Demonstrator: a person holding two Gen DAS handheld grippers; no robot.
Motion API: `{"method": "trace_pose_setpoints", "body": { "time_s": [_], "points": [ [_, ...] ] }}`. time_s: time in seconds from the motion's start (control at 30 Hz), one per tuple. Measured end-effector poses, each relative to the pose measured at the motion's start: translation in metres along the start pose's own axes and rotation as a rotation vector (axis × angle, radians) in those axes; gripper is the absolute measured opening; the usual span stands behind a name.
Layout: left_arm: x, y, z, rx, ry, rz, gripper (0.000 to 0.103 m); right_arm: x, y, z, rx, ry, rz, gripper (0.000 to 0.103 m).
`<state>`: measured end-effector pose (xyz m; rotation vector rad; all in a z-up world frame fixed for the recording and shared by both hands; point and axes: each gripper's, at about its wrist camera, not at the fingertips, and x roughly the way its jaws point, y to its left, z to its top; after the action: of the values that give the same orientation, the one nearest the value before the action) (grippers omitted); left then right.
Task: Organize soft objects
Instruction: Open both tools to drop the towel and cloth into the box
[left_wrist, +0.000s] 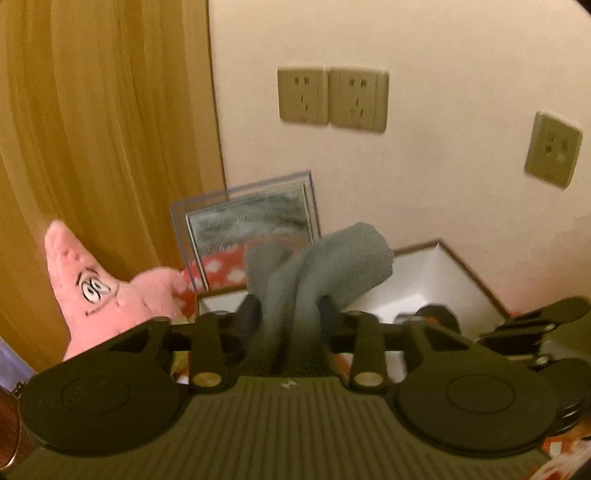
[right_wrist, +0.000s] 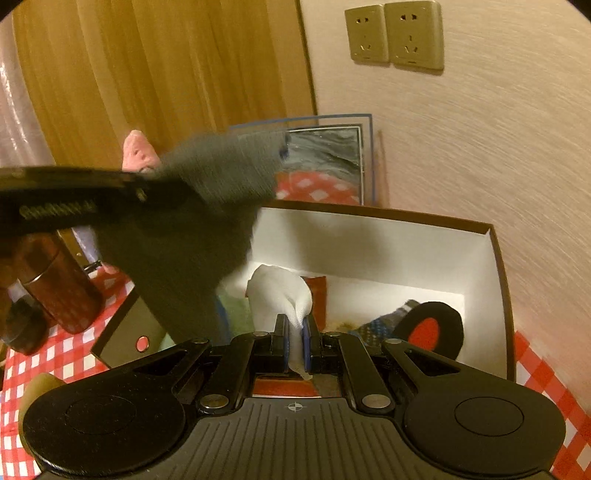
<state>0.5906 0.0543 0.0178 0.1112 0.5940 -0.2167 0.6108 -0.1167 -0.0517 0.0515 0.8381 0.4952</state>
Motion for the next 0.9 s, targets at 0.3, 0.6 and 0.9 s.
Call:
{"method": "trace_pose_setpoints", "body": {
  "time_s": [0.3, 0.6, 0.9],
  "points": [
    [0.023, 0.01, -0.019, 0.007, 0.103, 0.027, 0.05, 0.001, -0.002, 0.0, 0.009, 0.007, 0.002, 0.007],
    [0.012, 0.031, -0.037, -0.044, 0.158, 0.055, 0.05, 0.005, -0.005, -0.001, 0.05, -0.023, 0.046, 0.008],
    [-0.007, 0.031, -0.046, -0.071, 0.165, 0.047, 0.059, -0.009, -0.01, 0.0, 0.121, -0.076, 0.065, 0.077]
  ]
}}
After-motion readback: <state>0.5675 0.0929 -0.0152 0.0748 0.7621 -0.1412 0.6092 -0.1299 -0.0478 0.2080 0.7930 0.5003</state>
